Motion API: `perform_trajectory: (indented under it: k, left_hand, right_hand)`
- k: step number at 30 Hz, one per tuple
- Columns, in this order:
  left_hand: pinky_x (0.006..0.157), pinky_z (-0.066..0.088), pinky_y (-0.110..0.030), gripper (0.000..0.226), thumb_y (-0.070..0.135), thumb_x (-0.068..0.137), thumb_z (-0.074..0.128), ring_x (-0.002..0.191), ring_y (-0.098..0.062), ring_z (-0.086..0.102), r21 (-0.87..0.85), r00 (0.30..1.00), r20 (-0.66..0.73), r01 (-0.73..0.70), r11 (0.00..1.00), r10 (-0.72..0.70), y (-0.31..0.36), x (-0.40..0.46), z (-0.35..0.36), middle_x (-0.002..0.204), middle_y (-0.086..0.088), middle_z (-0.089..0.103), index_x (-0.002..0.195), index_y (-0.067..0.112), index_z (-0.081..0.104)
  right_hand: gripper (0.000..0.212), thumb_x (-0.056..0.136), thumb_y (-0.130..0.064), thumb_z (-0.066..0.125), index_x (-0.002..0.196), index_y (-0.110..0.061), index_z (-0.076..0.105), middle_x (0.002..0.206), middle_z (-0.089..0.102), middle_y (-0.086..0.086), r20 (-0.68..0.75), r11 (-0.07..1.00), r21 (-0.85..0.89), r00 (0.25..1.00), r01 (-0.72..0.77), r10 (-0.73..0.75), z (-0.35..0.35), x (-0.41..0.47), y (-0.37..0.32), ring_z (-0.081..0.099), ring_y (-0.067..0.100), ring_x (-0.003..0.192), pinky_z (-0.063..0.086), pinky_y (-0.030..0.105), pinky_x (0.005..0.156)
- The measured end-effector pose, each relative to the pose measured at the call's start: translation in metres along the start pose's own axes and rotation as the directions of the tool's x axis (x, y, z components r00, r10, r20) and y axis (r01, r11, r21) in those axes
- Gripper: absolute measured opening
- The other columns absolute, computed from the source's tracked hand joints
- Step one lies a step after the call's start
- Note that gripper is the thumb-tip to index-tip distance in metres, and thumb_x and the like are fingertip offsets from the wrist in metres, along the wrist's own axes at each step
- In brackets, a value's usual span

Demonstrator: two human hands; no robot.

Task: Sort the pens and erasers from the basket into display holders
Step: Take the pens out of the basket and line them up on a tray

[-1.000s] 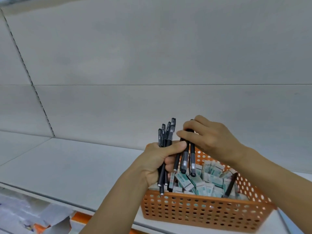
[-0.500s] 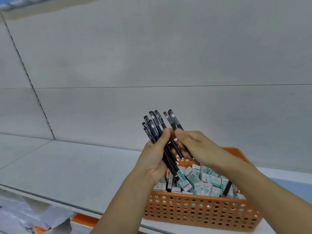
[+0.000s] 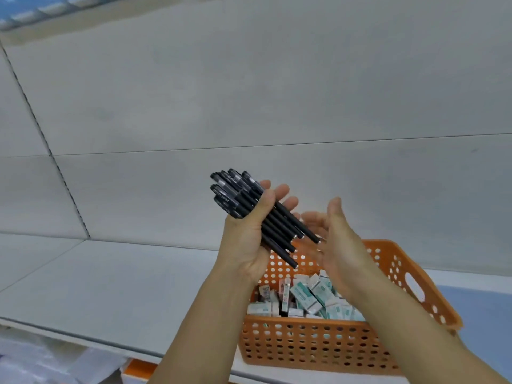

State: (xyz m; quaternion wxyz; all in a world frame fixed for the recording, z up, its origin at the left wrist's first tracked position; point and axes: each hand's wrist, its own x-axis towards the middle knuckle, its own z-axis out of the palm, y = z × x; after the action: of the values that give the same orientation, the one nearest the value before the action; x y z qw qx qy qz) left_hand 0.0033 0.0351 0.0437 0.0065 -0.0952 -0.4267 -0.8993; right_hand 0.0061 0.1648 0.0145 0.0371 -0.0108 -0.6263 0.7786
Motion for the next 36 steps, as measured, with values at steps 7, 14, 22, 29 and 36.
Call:
perform_trajectory:
  k: [7, 14, 22, 29, 36]
  left_hand:
    - [0.084, 0.058, -0.04, 0.021, 0.004, 0.085, 0.064, 0.096, -0.031, 0.071, -0.022, 0.998, 0.048, 0.046, 0.999, -0.045, -0.026, -0.011, 0.016, 0.102, -0.019, 0.072, 0.106, 0.005, 0.06]
    - [0.062, 0.056, -0.034, 0.014, 0.015, 0.087, 0.065, 0.063, -0.022, 0.058, 0.192, 0.942, 0.272, 0.146, 0.971, -0.195, -0.015, -0.011, -0.005, 0.069, -0.011, 0.058, 0.084, 0.004, 0.059]
    - [0.052, 0.056, -0.031, 0.019, 0.002, 0.08, 0.072, 0.047, -0.014, 0.056, 0.584, 0.735, 0.412, 0.24, 0.775, -0.538, -0.031, -0.025, 0.023, 0.058, -0.007, 0.058, 0.064, 0.008, 0.065]
    - [0.047, 0.049, -0.026, 0.079, 0.075, 0.072, 0.051, 0.057, -0.015, 0.055, 0.348, 0.755, 0.45, 0.344, 0.872, -0.477, -0.077, -0.045, 0.061, 0.079, -0.01, 0.063, 0.108, 0.006, 0.064]
    - [0.041, 0.018, -0.018, 0.027, 0.026, 0.067, 0.083, 0.039, -0.009, 0.027, 0.465, 0.804, 0.416, 0.213, 0.859, -0.425, -0.156, -0.071, 0.145, 0.051, 0.0, 0.034, 0.062, 0.022, 0.057]
  right_hand:
    - [0.057, 0.1, -0.05, 0.037, 0.122, -0.003, 0.06, 0.111, 0.07, 0.021, 0.099, 0.514, 0.837, 0.976, -0.187, 0.194, 0.028, -0.007, 0.017, 0.068, 0.032, 0.103, 0.052, 0.042, 0.09]
    - [0.071, 0.079, -0.065, 0.058, 0.122, -0.008, 0.062, 0.108, 0.07, 0.013, 0.205, 0.955, 0.293, 0.973, 0.041, -0.104, -0.006, -0.007, -0.004, 0.071, 0.017, 0.086, 0.056, 0.03, 0.074]
    - [0.018, 0.083, -0.013, 0.066, 0.096, 0.0, 0.063, 0.108, 0.072, 0.014, 0.422, 0.982, -0.102, 0.901, 0.159, -0.102, -0.026, -0.022, -0.038, 0.069, 0.025, 0.103, 0.056, 0.033, 0.085]
    - [0.01, 0.085, -0.021, 0.062, 0.083, -0.012, 0.061, 0.097, 0.074, 0.016, 0.216, 0.935, -0.038, 0.917, 0.351, -0.335, -0.086, -0.051, -0.071, 0.072, 0.024, 0.085, 0.054, 0.024, 0.061]
    - [0.011, 0.089, -0.013, 0.062, 0.078, -0.012, 0.06, 0.095, 0.075, 0.011, 0.265, 0.922, -0.24, 0.934, 0.305, -0.24, -0.184, -0.086, -0.086, 0.071, 0.017, 0.089, 0.05, 0.029, 0.075]
